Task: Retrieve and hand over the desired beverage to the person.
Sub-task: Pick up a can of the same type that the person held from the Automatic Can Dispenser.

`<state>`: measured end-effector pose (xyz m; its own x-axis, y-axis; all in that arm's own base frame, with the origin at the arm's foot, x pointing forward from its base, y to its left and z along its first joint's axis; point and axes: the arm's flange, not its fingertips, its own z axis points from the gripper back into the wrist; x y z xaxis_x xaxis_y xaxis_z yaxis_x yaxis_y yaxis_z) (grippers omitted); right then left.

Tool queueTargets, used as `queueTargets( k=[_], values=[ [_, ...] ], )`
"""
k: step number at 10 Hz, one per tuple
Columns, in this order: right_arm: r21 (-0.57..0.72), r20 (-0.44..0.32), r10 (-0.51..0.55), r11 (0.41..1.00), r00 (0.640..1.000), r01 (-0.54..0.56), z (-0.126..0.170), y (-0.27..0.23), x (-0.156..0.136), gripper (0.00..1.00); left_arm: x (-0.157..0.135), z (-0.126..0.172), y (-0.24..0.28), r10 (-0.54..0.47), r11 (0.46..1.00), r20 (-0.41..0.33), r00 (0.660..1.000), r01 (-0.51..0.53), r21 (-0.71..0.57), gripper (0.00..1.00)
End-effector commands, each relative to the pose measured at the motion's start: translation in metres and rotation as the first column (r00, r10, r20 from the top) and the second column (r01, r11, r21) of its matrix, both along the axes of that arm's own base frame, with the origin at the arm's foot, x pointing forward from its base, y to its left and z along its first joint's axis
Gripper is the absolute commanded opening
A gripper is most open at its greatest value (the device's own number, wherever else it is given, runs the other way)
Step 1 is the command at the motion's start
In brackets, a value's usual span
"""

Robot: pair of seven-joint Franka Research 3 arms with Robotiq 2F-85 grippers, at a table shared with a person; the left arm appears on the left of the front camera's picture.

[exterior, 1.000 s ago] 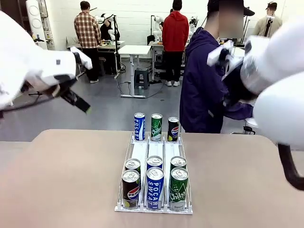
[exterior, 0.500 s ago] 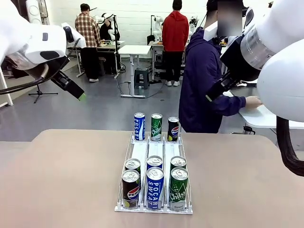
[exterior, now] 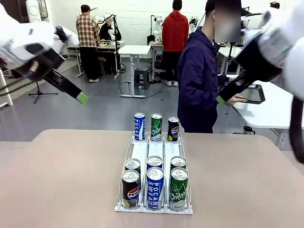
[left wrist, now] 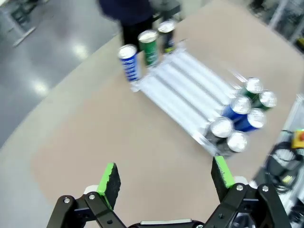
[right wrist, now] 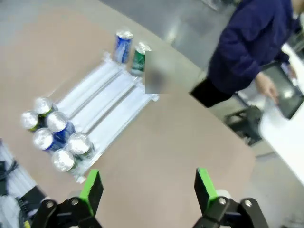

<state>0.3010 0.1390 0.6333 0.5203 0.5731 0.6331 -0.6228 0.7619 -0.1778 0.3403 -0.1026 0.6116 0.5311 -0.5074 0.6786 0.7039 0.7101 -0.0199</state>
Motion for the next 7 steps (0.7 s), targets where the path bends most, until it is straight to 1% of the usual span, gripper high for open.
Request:
queueTargets(
  k=[1, 2, 3, 5, 7],
  values=[
    [0.264, -0.040, 0.080, 0.962, 0.996, -0.067, 0.019, -0.088, -0.030, 1.00, -0.014, 0.024, 0.072, -0.042, 0.984, -0.124, 0.991, 0.020, -0.179, 1.00],
    [0.368, -0.013, 0.065, 0.928, 0.998, -0.056, 0.023, -0.122, -0.032, 1.00, -0.010, 0.026, 0.099, 0.005, 0.967, -0.125, 0.992, -0.037, -0.251, 1.00],
    [0.432, -0.006, 0.034, 0.901, 0.999, -0.028, 0.022, -0.152, -0.036, 1.00, -0.005, 0.020, 0.119, 0.027, 0.949, -0.137, 0.990, -0.068, -0.306, 1.00],
    [0.510, -0.026, -0.003, 0.860, 1.000, 0.016, 0.023, -0.194, -0.051, 1.00, -0.023, 0.016, 0.146, 0.103, 0.927, -0.140, 0.985, -0.146, -0.346, 1.00],
    [0.555, -0.054, -0.052, 0.828, 0.997, 0.073, 0.020, -0.223, -0.049, 1.00, -0.032, 0.016, 0.164, 0.169, 0.907, -0.134, 0.976, -0.207, -0.368, 1.00]
  ],
)
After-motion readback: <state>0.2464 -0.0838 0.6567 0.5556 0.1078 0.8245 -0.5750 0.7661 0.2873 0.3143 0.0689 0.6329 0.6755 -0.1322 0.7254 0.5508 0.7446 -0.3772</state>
